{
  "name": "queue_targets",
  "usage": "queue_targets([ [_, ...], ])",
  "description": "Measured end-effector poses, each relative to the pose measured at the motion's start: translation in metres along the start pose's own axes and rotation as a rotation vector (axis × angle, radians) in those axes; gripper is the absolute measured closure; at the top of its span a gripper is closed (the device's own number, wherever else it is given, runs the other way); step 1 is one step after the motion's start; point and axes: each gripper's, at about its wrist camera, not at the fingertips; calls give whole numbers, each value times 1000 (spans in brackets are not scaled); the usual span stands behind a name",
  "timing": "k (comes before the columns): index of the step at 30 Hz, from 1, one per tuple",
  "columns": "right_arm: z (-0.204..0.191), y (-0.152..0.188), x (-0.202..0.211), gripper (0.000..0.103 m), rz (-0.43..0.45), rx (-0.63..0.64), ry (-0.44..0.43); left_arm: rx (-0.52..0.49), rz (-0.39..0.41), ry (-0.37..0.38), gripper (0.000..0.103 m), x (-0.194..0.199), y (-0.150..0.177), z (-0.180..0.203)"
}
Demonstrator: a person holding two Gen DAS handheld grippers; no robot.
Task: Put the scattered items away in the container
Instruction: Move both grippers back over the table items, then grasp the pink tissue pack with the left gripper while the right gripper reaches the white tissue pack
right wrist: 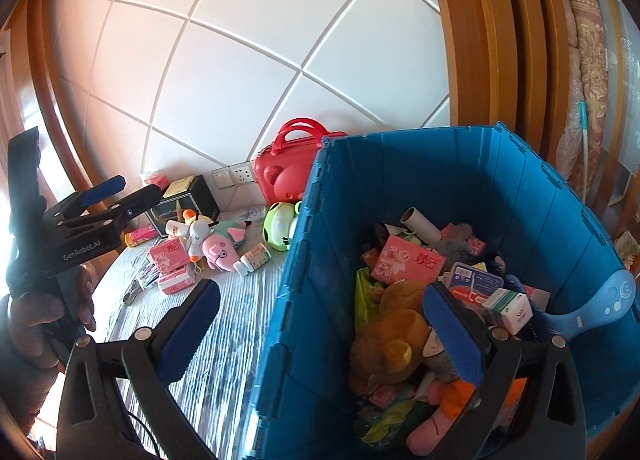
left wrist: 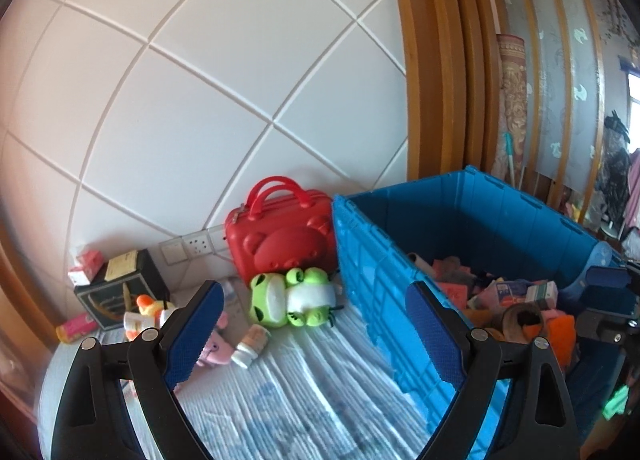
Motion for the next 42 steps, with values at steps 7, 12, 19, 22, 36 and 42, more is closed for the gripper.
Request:
queue_targets([
  [7,-73,2,-26,0,-37,55,-13,66,-64,-75,10,13,58,-87],
  [12,-129,10,-57,0,-76,88,-30,66,-93,-121,10,22,99,-153],
  [19,-205,32,-109,0,-132,134,-28,88,-125,-168,10,4,152,-260],
  [22,-233,46,-137,0,-170,149,-14,75,-125,-140,10,-20,170,-304],
  [36,-296,115,-210,0,-345,157,118,8,-247,92,10,-218,246,-433],
  [42,-307,128,-227,0,-386,170,144,45,-236,162,27,-245,253,-432],
])
Point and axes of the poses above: each gripper's, at about its wrist camera, not at the fingertips, and x roughly against the way its jaws point, z to its right, y to its underside, and after that the axes turned 4 degrees about y, right-handed
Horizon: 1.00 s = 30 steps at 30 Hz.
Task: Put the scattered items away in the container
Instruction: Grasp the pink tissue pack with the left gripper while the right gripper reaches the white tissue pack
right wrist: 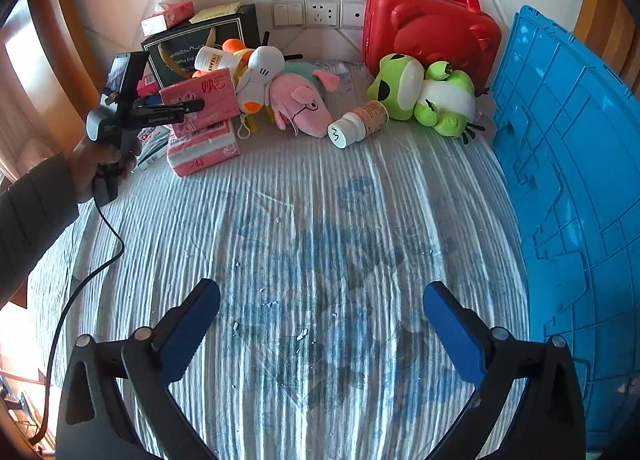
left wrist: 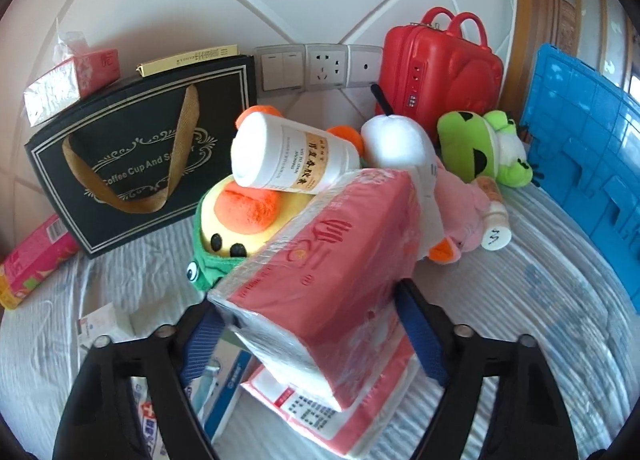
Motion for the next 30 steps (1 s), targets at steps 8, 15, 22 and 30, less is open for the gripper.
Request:
queue_targets([
  [8,-37,-34,-26,0,37,81,-22,85,55,4,41,39,17,-5],
  [15,-97,-73,-75,0,111,220,-77,137,128,-81,42,115,48,-14],
  [22,-149,-106,-145,0,112,307,-129,175,151,-159,42,182,90,-18],
  [30,-178,-130,-202,0,75,315,-148,232,152,-215,41,219,129,-24],
])
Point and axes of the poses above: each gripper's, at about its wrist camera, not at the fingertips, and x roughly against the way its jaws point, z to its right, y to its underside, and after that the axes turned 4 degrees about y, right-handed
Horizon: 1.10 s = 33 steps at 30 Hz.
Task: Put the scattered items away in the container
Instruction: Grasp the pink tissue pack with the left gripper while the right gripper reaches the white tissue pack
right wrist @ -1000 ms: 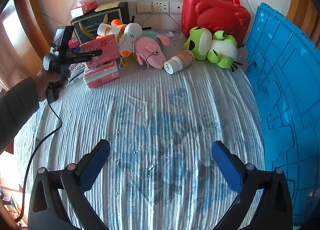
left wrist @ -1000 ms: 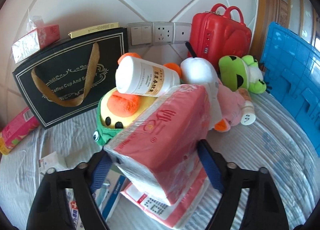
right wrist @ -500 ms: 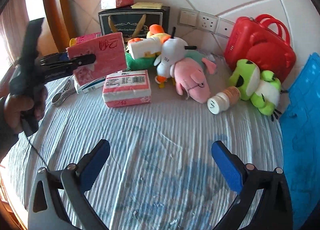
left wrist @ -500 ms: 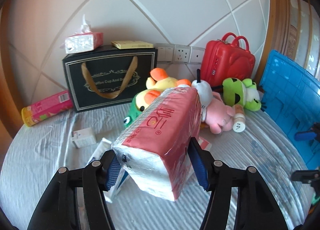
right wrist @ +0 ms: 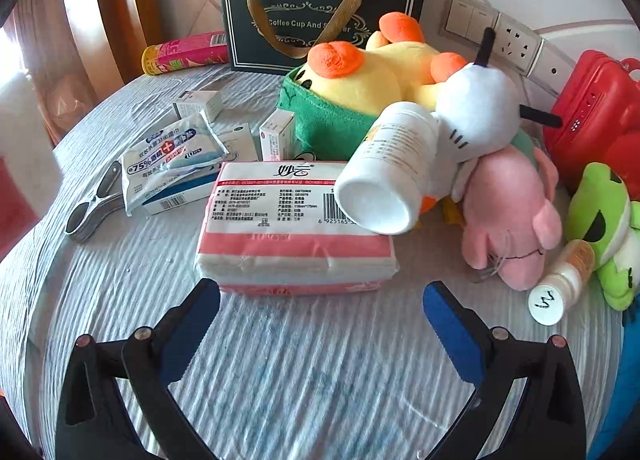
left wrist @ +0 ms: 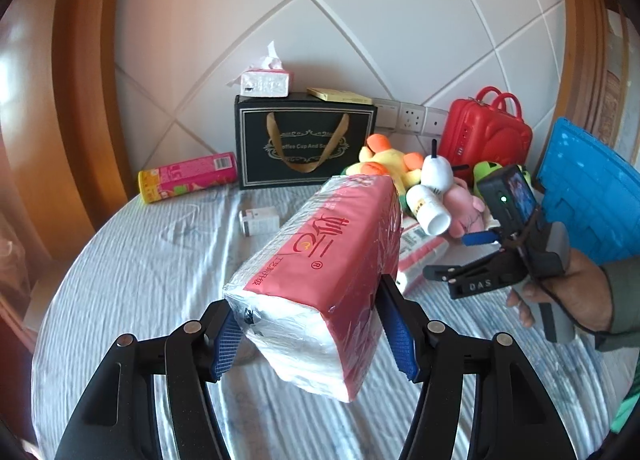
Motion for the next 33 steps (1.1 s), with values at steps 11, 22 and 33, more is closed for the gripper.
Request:
queue_targets([
  [11,-21,-25,-20,0,19,33,-27,15,-1,-12,41,21,17,-7],
  [22,-92,-6,9,0,73,338,-178,40,6,-28,41,26,22,-10],
  [33,-72,-34,-31,0,68,551,-71,52,13,-65,41,43,29,-15],
])
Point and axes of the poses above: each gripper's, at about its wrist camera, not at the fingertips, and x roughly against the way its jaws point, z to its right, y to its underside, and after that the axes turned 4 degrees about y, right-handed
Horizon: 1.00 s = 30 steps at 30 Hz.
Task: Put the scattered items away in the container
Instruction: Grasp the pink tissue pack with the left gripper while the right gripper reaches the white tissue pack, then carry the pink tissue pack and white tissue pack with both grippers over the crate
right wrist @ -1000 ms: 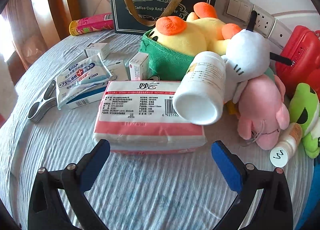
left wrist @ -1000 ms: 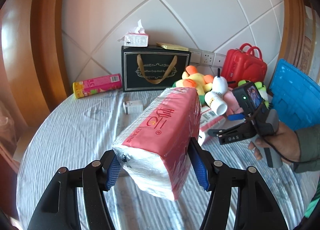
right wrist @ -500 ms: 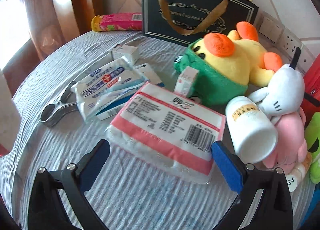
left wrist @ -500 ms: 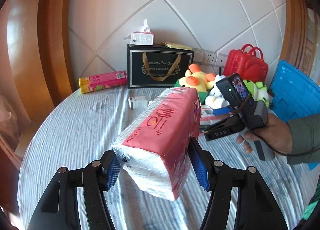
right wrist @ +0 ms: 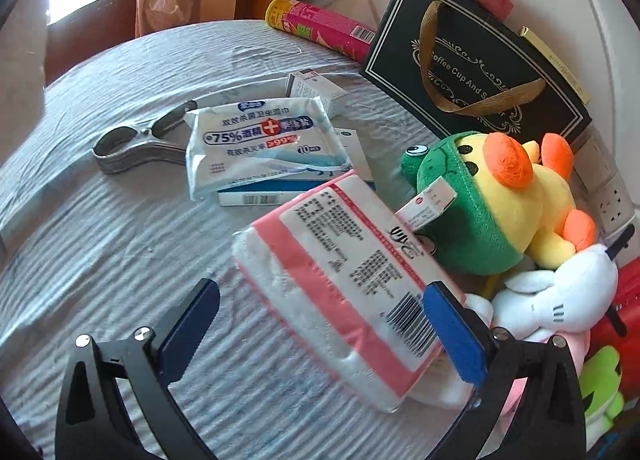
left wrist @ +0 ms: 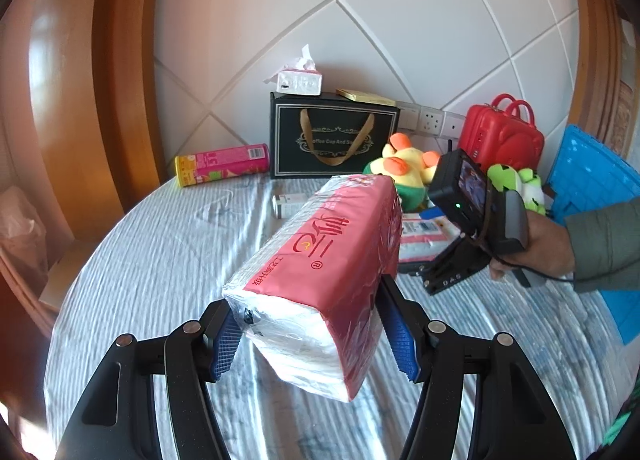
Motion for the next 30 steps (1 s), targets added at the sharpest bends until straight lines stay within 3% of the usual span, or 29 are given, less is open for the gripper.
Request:
queue_targets([
  [5,17,-12,-25,0,-10,150,-105,23,-8,-38,41,16,13,-14],
  [9,15,-24,-48,0,-81,234,-217,49,-22,-61,41,24,25,-21],
  [11,8,-26,-59,0,-117,280,-227,59,-28,-68,41,27,29,-22],
  [15,4,-28,-58,0,-151,231,-233,71,-27,-70,41,33,32,-20],
  [20,-8,-12,-35,8,-127,150,-206,73,-15,-59,41,40,27,-10],
  [30,-28,35,62,9,-83,-75,-155,54,0,-53,41,61,10,21],
])
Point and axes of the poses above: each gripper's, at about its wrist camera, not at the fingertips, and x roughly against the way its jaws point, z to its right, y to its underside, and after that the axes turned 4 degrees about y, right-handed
